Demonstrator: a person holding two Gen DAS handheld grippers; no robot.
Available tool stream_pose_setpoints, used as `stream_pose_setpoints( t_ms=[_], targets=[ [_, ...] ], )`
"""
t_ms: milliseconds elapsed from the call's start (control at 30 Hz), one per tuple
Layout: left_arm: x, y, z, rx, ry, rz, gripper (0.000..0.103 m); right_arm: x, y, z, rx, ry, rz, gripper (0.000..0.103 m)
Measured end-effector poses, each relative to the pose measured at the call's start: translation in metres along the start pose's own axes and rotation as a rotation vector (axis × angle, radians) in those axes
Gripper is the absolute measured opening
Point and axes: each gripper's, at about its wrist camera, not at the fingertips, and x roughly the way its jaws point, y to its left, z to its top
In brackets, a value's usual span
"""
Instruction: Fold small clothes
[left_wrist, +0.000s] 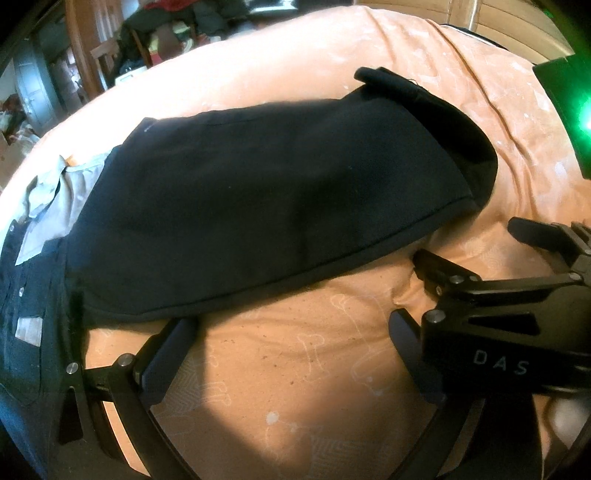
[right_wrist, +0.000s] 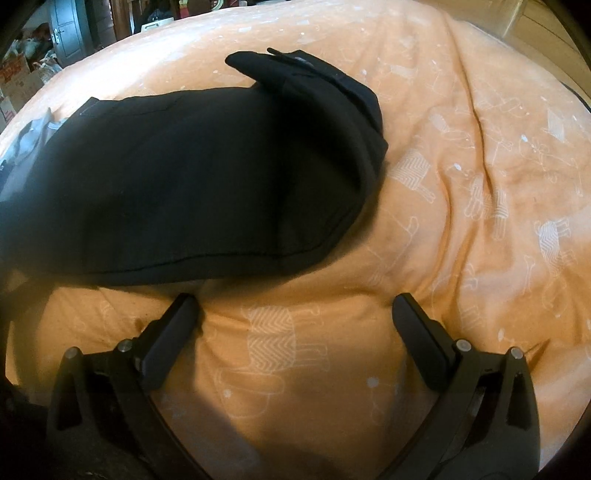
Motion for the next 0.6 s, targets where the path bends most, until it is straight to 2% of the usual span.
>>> stream_pose_setpoints(
  t_ms=[133, 200, 267, 333, 400, 433, 467, 600],
  targets=[
    [0.003, -0.002, 0.006, 0.022, 0.017, 0.009, 0.103, -0.002, 0.000, 0.004, -0.006, 0.018, 0.012, 0.103],
    [0.005, 0.001, 0.011, 0.020, 0.053, -0.016, 0.103, -0.002, -0.005, 0.010, -0.005, 0.030, 0.037, 0.103],
    [0.004, 0.010, 0.015, 0.004, 0.110, -0.095, 0.103, -0.006, -0.009, 0.014, -0.006, 0.051, 0.082, 0.103],
    [-0.003, 0.020, 0.018, 0.008, 0.161, -0.225, 0.103, -0.012, -0.014, 0.020, -0.021, 0.062, 0.151, 0.103],
    [-0.015, 0.027, 0.018, 0.062, 0.231, -0.390, 0.103, -0.025, -0.020, 0.023, 0.014, 0.015, 0.208, 0.103],
    [-0.025, 0.031, 0.016, 0.082, 0.251, -0.446, 0.103, -0.035, -0.025, 0.026, 0.042, -0.017, 0.241, 0.103],
    [-0.044, 0.042, 0.012, 0.091, 0.238, -0.506, 0.103, -0.047, -0.029, 0.028, 0.061, -0.057, 0.276, 0.103],
    [-0.119, 0.089, -0.007, 0.091, 0.119, -0.597, 0.103, -0.115, -0.033, 0.034, 0.087, -0.300, 0.435, 0.103]
  ],
)
